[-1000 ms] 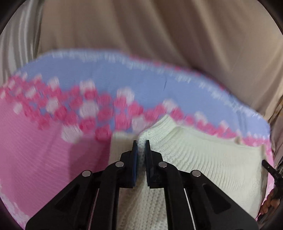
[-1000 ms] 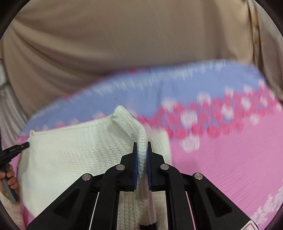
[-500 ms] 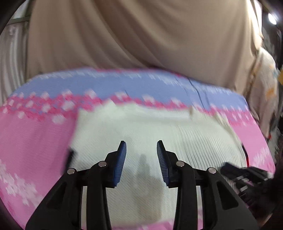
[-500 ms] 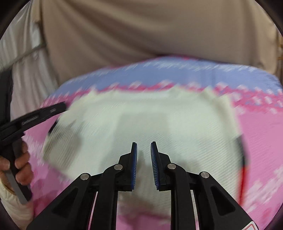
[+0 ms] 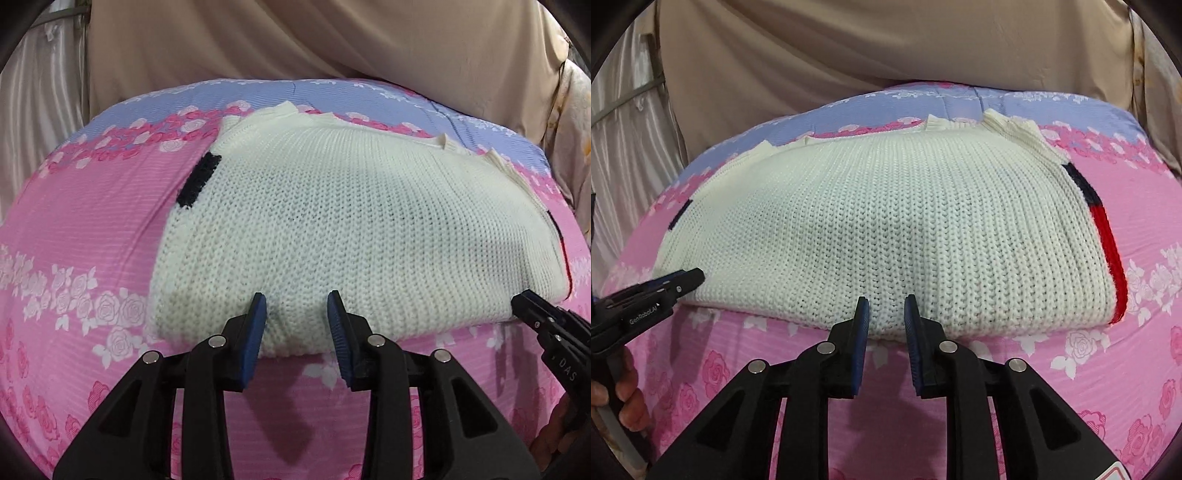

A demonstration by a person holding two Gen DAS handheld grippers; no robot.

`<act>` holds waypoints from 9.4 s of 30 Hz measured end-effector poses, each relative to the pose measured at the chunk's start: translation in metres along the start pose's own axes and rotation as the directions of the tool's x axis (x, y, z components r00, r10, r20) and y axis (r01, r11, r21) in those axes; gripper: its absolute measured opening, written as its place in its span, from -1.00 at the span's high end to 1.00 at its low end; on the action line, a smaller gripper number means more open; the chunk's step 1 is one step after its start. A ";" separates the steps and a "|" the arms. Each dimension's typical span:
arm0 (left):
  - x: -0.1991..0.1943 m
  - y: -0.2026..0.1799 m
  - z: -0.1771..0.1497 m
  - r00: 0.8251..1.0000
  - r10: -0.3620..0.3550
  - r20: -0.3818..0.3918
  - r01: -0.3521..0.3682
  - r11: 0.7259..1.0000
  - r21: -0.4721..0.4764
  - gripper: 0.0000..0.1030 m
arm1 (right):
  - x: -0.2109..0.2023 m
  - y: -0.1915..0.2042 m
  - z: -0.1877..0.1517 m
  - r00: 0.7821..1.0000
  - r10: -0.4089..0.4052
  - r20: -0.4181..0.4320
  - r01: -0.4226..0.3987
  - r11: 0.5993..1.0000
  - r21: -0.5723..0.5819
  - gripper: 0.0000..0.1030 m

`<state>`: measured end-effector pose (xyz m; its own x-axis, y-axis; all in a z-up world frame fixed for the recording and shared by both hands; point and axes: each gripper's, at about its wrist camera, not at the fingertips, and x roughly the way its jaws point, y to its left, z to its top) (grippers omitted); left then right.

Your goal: Fold small clothes

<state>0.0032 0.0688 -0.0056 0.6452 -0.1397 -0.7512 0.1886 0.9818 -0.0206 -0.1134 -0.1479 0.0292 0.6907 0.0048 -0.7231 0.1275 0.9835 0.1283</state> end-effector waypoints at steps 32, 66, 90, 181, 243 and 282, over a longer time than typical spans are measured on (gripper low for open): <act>-0.017 0.071 0.018 1.000 0.014 0.009 -0.011 0.953 -0.304 0.39 | -0.035 -0.149 0.022 0.996 -0.081 0.034 0.071 0.969 0.238 0.57; 0.002 0.103 0.039 0.997 -0.078 0.029 0.083 0.907 -0.412 -0.30 | 0.020 -0.022 0.089 0.976 0.219 -0.018 -0.220 0.973 -0.068 0.58; -0.052 -0.168 0.109 0.890 -0.430 0.154 0.419 0.903 0.099 0.53 | -0.038 -0.120 0.013 0.977 0.199 0.083 -0.212 0.956 0.202 0.11; -0.010 -0.147 0.015 0.980 -0.187 -0.070 0.194 0.975 0.107 -0.40 | -0.065 -0.143 0.049 0.989 0.094 0.110 -0.107 0.987 0.117 -0.13; 0.042 -0.149 0.065 0.898 -0.435 -0.064 0.430 0.899 -0.079 -0.17 | 0.017 -0.145 0.051 0.915 0.399 0.066 -0.398 0.862 0.313 0.09; 0.027 -0.027 0.148 0.957 -0.258 0.136 0.264 0.964 -0.026 -0.05 | 0.011 -0.045 0.163 0.956 0.229 0.184 -0.247 0.966 0.080 0.40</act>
<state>0.1256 0.0191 0.0722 0.6691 -0.4044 -0.6236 0.3325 0.9132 -0.2354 0.0045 -0.2219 0.1266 0.8203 0.1967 -0.5371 0.0098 0.9340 0.3570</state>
